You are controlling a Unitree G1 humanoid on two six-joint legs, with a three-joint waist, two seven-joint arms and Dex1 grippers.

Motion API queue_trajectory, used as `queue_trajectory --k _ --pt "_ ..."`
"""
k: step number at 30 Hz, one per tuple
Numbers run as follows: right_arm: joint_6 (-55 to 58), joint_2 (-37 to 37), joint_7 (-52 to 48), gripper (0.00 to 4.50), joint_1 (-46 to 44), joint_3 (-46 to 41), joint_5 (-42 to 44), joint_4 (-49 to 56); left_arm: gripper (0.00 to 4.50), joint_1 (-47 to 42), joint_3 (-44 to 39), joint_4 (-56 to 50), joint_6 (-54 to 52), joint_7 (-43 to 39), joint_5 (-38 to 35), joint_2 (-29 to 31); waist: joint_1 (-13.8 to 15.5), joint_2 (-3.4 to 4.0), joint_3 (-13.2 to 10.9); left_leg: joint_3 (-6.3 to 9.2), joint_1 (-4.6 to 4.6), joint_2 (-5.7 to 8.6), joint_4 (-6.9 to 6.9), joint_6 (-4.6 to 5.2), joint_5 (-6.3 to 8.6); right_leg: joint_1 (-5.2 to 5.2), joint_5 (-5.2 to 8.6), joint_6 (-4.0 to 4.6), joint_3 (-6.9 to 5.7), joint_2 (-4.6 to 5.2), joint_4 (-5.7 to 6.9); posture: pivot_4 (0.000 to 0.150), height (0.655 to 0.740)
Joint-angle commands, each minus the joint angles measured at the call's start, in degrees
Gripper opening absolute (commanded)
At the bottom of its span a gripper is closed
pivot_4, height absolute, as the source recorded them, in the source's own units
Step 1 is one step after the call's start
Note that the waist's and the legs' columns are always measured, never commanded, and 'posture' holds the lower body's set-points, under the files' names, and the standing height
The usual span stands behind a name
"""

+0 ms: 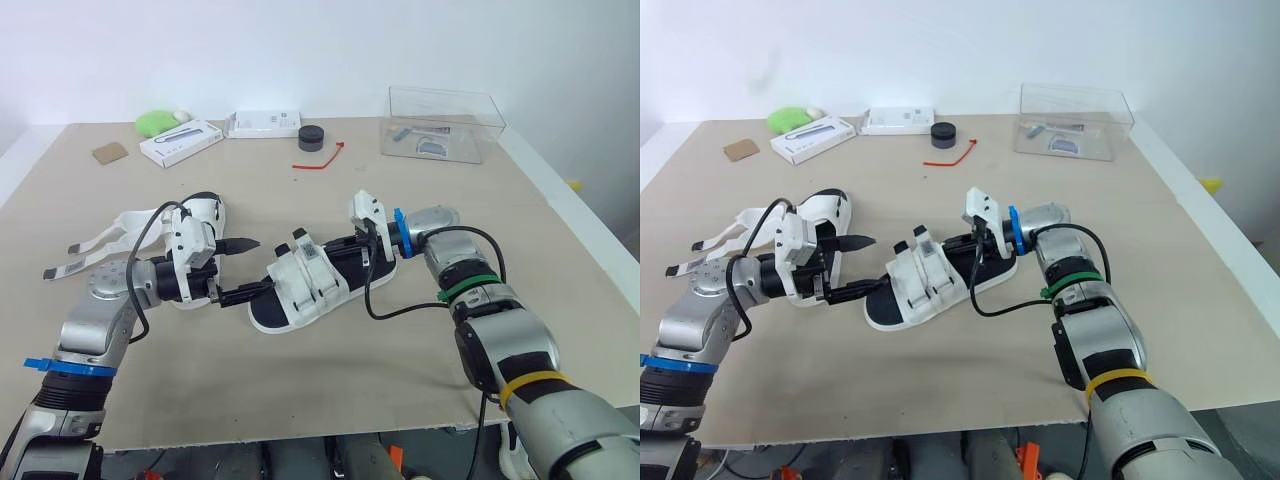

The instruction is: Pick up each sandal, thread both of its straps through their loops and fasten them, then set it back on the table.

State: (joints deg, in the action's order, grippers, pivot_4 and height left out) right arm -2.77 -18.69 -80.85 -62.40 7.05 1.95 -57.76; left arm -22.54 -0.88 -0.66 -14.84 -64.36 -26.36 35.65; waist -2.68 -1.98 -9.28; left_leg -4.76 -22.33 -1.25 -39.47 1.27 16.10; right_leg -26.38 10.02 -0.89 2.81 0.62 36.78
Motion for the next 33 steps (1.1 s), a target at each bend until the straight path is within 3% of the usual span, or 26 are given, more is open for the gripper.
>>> queue_trajectory --k 1,4,9,15,20,25,32,33 --pt "5.87 -3.81 3.16 0.02 0.44 -5.23 4.56 8.91 4.50 0.24 -0.76 -1.07 1.29 0.36 0.41 0.13 0.03 0.00 0.00 0.01 0.00 0.01 0.00 0.00 0.00 0.00 0.00 0.01 0.00 0.00 0.00 0.150 0.7400" --pt "11.06 -6.23 8.16 0.02 2.46 -7.46 5.44 14.44 4.50 0.11 -0.37 -0.97 1.50 0.57 0.64 -0.39 0.12 0.00 0.00 0.06 -0.03 0.04 0.00 0.00 0.00 0.00 0.02 0.02 -0.04 0.04 0.01 0.150 0.7400" --pt "22.78 -10.49 28.81 0.02 6.99 -13.57 3.83 21.98 4.50 -1.46 0.77 -0.04 1.78 0.87 1.50 -1.92 0.25 -0.01 0.00 0.12 -0.07 0.07 -0.01 -0.01 -0.01 0.00 0.04 0.03 -0.07 0.09 0.01 0.150 0.7400" --pt "35.69 -6.53 57.94 0.02 11.05 -23.34 4.01 32.11 4.50 -3.17 1.53 0.71 2.76 1.03 2.07 -3.84 -0.11 -0.01 0.00 0.09 -0.07 0.03 0.01 -0.04 -0.03 -0.07 0.06 0.04 0.05 0.05 0.04 0.150 0.7400" --pt "40.29 -1.92 72.68 0.02 15.14 -27.76 4.06 39.08 4.50 -3.84 1.98 0.75 3.23 0.86 2.08 -4.86 -0.05 -0.01 0.00 0.22 -0.08 -0.04 0.03 -0.13 -0.08 -0.10 0.12 0.07 0.31 -0.30 0.15 0.150 0.7400" --pt "40.58 -0.26 79.20 0.02 18.64 -28.28 3.33 42.31 4.50 -3.20 2.76 -0.15 3.41 0.96 2.29 -5.52 -0.05 -0.01 0.00 0.18 -0.08 0.01 0.02 -0.12 -0.08 -0.09 0.18 -0.05 0.42 -0.31 0.16 0.150 0.7400" --pt "38.87 -1.20 78.96 0.02 20.09 -26.02 3.54 43.51 4.50 -2.71 3.08 -0.59 3.43 0.91 2.39 -5.43 -0.05 -0.01 0.00 0.17 -0.08 0.04 0.02 -0.10 -0.07 -0.08 0.21 -0.12 0.41 -0.30 0.15 0.150 0.7400" --pt "38.48 -1.43 78.62 0.35 20.09 -25.67 3.52 43.47 4.50 -2.74 3.12 -0.54 3.46 0.92 2.46 -5.45 -0.06 -0.01 0.00 0.18 -0.08 0.04 0.02 -0.10 -0.07 -0.08 0.21 -0.11 0.41 -0.31 0.15 0.150 0.7400"
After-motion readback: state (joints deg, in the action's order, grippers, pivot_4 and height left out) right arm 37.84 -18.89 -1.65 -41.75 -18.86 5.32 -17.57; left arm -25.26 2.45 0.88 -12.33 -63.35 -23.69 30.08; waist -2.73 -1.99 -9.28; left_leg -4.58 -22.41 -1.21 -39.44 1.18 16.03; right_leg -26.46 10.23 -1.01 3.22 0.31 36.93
